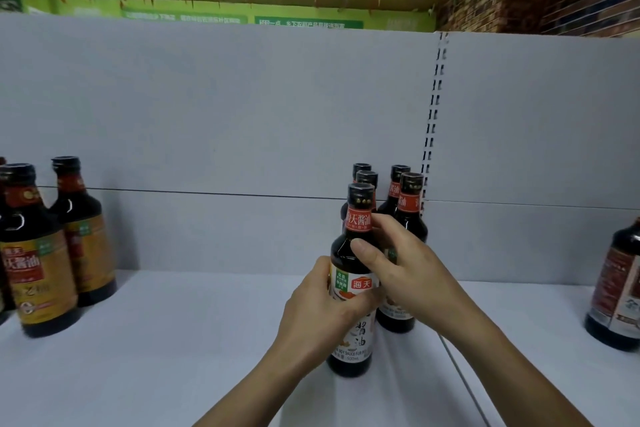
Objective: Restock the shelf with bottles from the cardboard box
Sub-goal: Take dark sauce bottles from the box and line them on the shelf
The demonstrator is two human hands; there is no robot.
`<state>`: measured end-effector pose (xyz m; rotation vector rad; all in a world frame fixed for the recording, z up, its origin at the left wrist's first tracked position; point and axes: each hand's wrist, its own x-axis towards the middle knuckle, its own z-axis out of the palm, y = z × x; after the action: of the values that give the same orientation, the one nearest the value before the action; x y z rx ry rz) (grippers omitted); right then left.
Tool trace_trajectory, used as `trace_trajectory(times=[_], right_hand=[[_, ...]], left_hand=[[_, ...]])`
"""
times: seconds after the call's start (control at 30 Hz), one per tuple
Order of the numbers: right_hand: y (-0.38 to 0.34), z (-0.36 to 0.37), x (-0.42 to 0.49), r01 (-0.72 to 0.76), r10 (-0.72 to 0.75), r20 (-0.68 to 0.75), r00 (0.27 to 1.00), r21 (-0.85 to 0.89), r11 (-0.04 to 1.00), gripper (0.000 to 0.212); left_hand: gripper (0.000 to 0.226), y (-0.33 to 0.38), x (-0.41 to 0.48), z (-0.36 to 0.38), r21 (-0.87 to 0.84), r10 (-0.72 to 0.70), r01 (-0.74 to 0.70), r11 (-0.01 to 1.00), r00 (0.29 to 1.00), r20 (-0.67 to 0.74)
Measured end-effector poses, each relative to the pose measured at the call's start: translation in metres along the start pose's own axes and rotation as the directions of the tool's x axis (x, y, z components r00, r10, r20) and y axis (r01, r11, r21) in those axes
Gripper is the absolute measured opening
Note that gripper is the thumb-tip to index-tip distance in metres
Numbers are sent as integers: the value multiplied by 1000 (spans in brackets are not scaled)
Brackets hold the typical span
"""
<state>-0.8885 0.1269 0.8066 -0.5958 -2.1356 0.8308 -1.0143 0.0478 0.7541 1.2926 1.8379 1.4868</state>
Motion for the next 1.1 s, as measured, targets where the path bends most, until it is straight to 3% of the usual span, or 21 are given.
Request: trace_trajectory(times=[0.47, 0.7, 1.1], right_hand=[[33, 3, -9, 56, -69, -108, 992, -120, 991, 54], [39, -1, -5, 39, -49, -90, 995, -113, 993, 54], [45, -4, -2, 41, -44, -52, 998, -61, 997, 52]], left_hand=[[39, -3, 10, 18, 47, 26, -23, 999, 998, -56], [44, -6, 11, 23, 43, 34, -30, 999, 996, -85], [55, -25, 9, 22, 67, 107, -108, 992, 994, 11]])
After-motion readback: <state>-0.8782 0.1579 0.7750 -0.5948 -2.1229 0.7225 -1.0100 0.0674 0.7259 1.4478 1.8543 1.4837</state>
